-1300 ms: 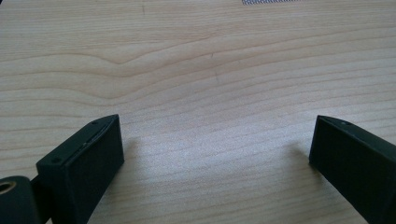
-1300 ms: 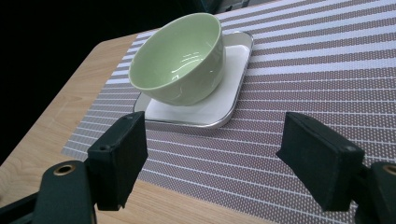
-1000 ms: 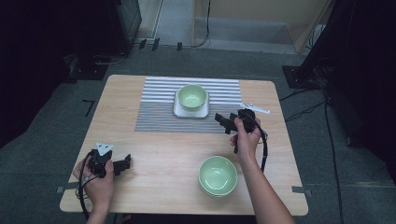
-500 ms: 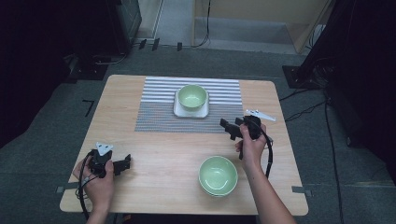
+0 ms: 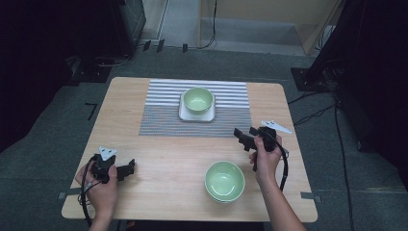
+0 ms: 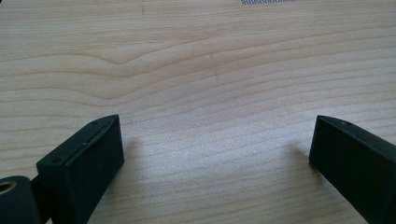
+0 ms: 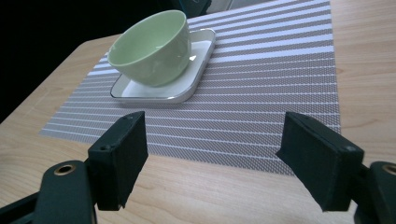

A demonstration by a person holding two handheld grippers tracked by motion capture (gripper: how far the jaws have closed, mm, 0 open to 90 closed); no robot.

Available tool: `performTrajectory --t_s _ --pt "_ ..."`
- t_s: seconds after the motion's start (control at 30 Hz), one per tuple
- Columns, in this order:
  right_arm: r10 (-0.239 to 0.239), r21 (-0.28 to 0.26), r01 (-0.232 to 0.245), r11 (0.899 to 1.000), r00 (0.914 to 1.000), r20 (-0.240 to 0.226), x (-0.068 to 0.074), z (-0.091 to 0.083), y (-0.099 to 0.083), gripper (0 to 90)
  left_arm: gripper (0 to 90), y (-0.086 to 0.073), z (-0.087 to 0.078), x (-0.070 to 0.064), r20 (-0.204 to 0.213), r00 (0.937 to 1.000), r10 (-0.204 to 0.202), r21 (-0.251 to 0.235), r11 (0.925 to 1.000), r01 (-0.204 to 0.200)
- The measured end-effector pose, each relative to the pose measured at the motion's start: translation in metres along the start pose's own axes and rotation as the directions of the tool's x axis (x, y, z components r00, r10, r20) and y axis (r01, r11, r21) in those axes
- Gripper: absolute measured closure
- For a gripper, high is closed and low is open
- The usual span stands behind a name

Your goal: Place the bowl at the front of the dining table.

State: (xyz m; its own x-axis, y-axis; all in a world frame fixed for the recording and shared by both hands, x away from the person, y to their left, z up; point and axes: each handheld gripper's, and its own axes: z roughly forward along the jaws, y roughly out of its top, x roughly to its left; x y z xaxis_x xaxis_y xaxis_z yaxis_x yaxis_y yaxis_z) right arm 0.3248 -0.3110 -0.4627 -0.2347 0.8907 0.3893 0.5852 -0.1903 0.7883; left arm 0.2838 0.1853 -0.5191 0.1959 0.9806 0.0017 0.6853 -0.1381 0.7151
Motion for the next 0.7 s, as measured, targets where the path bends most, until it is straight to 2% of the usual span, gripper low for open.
performTrajectory --t_s 0.7 --pt "-0.002 -0.001 0.002 1.000 0.9988 0.048 -0.021 -0.023 -0.021 22.9 2.6 0.000 0.000 0.000 0.000 1.0000 0.000 0.000 1.0000 0.000"
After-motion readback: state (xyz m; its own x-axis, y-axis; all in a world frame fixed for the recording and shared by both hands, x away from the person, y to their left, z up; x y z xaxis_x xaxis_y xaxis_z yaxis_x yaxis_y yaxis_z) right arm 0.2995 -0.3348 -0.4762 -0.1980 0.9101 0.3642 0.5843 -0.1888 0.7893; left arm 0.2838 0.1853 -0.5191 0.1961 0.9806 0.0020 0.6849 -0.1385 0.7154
